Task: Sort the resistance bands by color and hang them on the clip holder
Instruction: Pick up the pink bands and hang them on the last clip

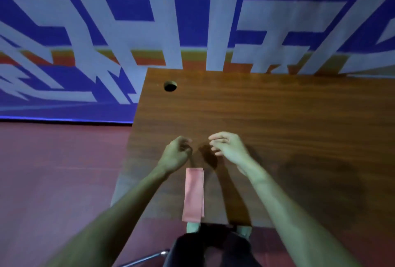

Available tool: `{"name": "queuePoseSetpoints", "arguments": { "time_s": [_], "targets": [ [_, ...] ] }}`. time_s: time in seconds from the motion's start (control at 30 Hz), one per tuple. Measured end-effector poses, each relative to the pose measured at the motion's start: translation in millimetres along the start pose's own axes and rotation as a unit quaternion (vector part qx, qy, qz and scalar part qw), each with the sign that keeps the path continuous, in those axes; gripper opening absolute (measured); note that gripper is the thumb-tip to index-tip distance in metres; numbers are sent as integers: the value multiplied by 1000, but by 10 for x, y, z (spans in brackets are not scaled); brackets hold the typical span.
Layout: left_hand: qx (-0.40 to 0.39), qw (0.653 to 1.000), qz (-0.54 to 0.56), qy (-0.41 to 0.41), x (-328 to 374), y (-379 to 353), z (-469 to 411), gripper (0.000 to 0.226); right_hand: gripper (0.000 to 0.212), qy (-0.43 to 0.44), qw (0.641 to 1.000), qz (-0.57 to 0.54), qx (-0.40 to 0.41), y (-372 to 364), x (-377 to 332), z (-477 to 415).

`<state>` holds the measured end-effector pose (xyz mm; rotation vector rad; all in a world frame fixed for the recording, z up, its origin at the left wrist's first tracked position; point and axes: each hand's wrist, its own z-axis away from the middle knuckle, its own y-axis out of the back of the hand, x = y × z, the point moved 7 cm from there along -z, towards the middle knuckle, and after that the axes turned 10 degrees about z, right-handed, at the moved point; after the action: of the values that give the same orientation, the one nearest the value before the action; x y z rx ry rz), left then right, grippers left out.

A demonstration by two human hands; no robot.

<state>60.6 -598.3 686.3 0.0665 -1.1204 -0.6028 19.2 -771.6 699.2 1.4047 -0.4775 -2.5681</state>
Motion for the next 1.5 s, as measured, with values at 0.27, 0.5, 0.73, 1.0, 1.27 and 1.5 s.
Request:
{"name": "queuePoseSetpoints", "arguments": {
  "time_s": [0.27,0.5,0.73,1.0,1.27,1.5],
  "targets": [
    [13,997,-10,75,-914,-167,210,18,28,-106,991,-56,58,-663,799,192],
    [17,997,-40,68,-1114,-340,283,27,37,-143,987,-29,65,-889,1029,344],
    [44,994,37,93,-1119,-397,334,10,28,-145,984,-37,93,-832,1045,428],
    [48,982,173,65,-819,-428,454,12,22,-96,984,-127,78,-595,855,626],
    [33,981,190,-7,-111,-497,459,12,17,-11,987,-130,92,46,415,725],
    [-7,984,119,-129,1079,-806,452,7,18,86,983,-126,99,933,157,865]
  ]
}}
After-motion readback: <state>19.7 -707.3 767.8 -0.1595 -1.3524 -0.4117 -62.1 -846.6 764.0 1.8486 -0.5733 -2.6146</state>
